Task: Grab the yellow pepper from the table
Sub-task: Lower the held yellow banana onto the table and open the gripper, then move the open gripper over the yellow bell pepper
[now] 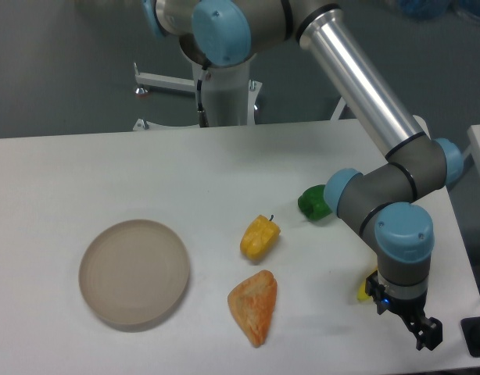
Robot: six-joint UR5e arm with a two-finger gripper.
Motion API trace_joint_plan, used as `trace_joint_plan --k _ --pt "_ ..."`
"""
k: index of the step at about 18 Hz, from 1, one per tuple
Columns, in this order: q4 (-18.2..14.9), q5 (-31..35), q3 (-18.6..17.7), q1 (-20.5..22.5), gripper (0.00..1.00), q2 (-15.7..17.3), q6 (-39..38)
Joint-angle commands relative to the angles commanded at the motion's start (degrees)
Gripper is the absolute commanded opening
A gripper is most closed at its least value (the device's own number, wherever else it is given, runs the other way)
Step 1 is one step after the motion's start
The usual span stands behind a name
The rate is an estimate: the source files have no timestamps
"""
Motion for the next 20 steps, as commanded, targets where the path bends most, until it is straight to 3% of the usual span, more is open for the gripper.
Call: trace_joint_plan --k 5,7,11,15,20 --pt "-0.09 -0.09 -0.09 -0.09 1.0 0.61 -0.17" --pt "-0.18 -0.17 -1.92 -0.18 1.0 2.1 -0.62" --pt "-0.35 -0.26 -9.38 -0.18 1.0 7.54 -1.14" --pt "-1.22 -0.87 -18.43 -0.35 1.0 15.1 -7.45" --pt "-2.46 -8.6 -29.33 -0.62 1.0 23.45 -18.53"
